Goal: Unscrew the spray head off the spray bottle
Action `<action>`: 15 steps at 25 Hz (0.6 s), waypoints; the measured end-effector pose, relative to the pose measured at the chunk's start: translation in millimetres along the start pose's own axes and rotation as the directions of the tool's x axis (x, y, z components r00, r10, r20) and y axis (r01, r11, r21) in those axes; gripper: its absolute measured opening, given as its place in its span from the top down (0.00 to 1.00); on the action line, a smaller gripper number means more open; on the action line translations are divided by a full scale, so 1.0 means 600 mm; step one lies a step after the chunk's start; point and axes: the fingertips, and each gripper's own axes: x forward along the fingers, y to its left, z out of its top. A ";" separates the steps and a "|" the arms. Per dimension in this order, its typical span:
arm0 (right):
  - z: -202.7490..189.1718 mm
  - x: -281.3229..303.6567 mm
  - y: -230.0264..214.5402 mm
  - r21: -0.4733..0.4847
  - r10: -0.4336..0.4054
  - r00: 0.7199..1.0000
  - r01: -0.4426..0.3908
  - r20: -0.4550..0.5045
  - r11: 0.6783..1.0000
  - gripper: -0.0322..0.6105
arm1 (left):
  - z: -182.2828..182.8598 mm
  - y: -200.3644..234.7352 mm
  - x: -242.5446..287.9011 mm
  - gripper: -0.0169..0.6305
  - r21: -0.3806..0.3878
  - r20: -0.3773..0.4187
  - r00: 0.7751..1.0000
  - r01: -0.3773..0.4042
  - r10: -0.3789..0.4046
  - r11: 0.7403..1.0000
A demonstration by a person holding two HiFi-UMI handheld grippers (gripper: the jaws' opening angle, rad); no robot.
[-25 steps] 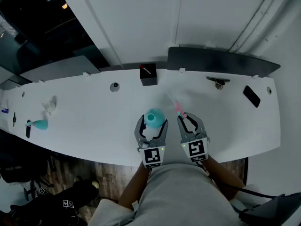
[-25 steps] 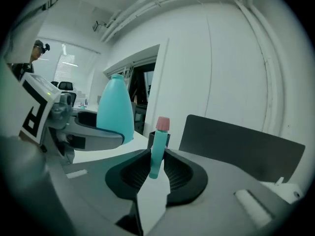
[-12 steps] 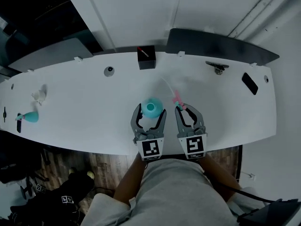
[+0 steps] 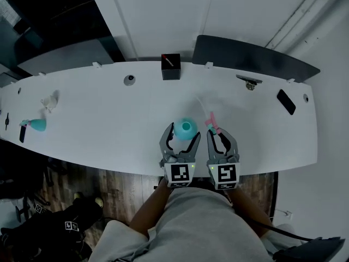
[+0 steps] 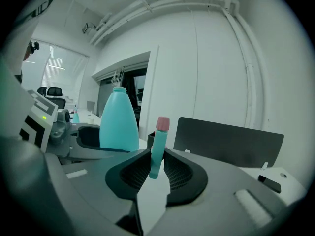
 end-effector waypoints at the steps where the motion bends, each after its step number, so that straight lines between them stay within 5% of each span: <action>1: 0.000 -0.011 -0.004 0.001 0.004 1.000 -0.004 0.007 1.000 0.82 | 0.003 -0.009 -0.006 0.38 0.004 0.001 1.000 -0.008 0.008 1.000; 15: -0.099 -0.197 -0.062 0.161 0.047 0.998 -0.054 0.046 0.986 0.82 | -0.012 -0.107 -0.161 0.38 0.003 -0.057 0.988 -0.142 0.142 0.990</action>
